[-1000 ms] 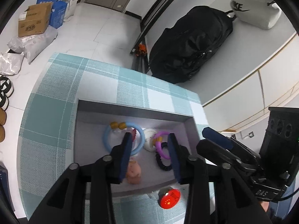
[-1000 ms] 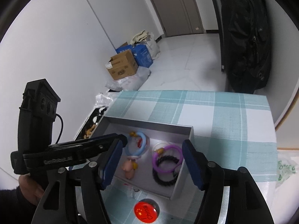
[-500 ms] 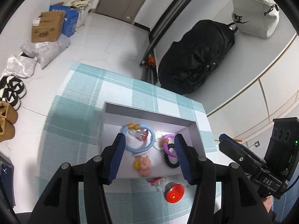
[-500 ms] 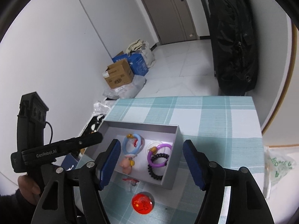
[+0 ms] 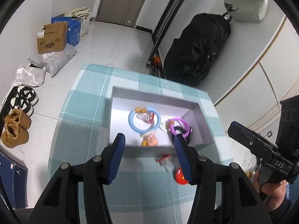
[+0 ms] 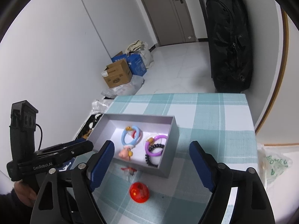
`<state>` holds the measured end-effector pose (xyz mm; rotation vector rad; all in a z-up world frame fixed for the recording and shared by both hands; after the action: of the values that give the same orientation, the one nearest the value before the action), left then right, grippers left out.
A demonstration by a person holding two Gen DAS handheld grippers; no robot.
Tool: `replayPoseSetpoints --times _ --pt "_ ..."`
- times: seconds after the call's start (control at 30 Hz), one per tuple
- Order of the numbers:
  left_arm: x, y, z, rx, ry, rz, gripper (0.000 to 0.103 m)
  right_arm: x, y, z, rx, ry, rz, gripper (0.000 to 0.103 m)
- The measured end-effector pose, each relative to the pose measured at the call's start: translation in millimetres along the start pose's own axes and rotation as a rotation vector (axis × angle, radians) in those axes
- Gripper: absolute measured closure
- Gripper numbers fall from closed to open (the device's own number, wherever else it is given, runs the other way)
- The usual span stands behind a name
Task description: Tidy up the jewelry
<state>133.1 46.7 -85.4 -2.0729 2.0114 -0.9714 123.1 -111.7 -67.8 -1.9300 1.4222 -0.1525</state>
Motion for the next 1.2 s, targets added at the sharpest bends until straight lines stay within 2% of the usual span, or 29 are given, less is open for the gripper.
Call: replayPoseSetpoints --times 0.23,0.47,0.57,0.63,0.87,0.97,1.1,1.2 --pt "1 17 3 -0.005 -0.033 0.005 0.054 -4 31 0 -0.045 -0.014 -0.039 0.019" --pt "1 28 5 -0.035 -0.048 0.000 0.054 -25 70 30 -0.187 -0.020 -0.125 0.020" --pt "-3 32 3 -0.038 -0.066 0.002 0.053 -30 77 41 -0.208 -0.004 -0.154 0.022" --pt "-7 36 4 -0.047 -0.073 -0.003 0.053 -32 79 48 -0.207 0.018 -0.176 0.029" --pt "-16 44 6 -0.066 -0.099 -0.003 0.052 -40 85 72 -0.241 0.115 -0.267 0.035" --pt "-14 44 5 -0.068 -0.098 0.001 0.052 -42 87 78 -0.246 0.154 -0.308 0.043" --pt "-13 44 4 -0.062 -0.101 0.013 0.052 -42 88 77 -0.238 0.172 -0.331 0.062" --pt "-12 44 4 -0.059 -0.096 0.015 0.052 -39 87 76 -0.240 0.172 -0.319 0.062"
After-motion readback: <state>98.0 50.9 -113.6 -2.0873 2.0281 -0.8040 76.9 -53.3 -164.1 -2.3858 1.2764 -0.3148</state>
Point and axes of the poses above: each gripper's, at about its wrist camera, not at the fingertips, and z roughly the way its jaws point, x to its right, y to its underside, the point moved 7 cm from there along z, roughly the way its jaws point, and after that the axes turned 6 degrees about -x, right-handed, at the moved point
